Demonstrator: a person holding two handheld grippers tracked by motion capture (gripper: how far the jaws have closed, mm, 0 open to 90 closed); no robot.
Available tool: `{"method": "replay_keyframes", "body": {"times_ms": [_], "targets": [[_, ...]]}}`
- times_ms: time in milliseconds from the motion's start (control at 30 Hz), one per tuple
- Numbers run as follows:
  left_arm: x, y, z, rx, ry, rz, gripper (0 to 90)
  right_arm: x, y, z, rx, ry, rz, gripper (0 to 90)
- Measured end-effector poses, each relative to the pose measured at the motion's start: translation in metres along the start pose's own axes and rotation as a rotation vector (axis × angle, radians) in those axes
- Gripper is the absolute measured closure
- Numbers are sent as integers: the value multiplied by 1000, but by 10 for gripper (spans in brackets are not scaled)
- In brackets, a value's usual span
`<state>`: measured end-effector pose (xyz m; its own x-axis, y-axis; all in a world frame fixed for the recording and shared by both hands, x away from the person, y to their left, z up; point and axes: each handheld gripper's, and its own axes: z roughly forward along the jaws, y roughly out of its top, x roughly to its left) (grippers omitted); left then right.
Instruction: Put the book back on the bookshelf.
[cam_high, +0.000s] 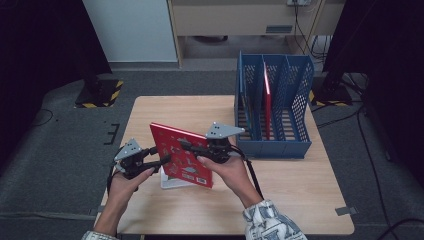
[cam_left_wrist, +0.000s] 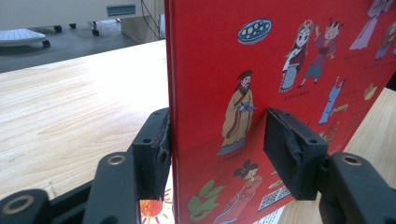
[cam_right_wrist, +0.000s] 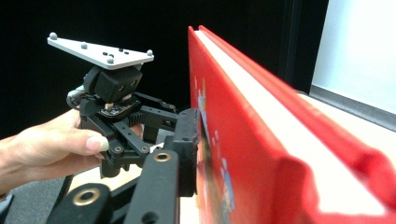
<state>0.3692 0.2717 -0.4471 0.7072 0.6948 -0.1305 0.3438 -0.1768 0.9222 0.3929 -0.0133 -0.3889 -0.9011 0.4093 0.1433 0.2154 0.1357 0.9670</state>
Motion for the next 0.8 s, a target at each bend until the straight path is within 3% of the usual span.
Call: {"method": "replay_keyframes", "body": {"times_ms": [267, 367, 600, 633, 800], "targets": [[0, -3, 2, 9, 19, -13, 393, 0, 1, -1, 8, 9, 4, 793], [2, -9, 0, 41, 47, -20, 270, 0, 1, -1, 9, 5, 7, 795], [21, -38, -12, 174, 187, -34, 116, -2, 4, -3, -2, -28, 13, 797], [27, -42, -12, 187, 203, -52, 100, -3, 4, -3, -3, -33, 15, 797], [37, -49, -12, 209, 249, -62, 46, -7, 5, -5, -12, -52, 27, 797]]}}
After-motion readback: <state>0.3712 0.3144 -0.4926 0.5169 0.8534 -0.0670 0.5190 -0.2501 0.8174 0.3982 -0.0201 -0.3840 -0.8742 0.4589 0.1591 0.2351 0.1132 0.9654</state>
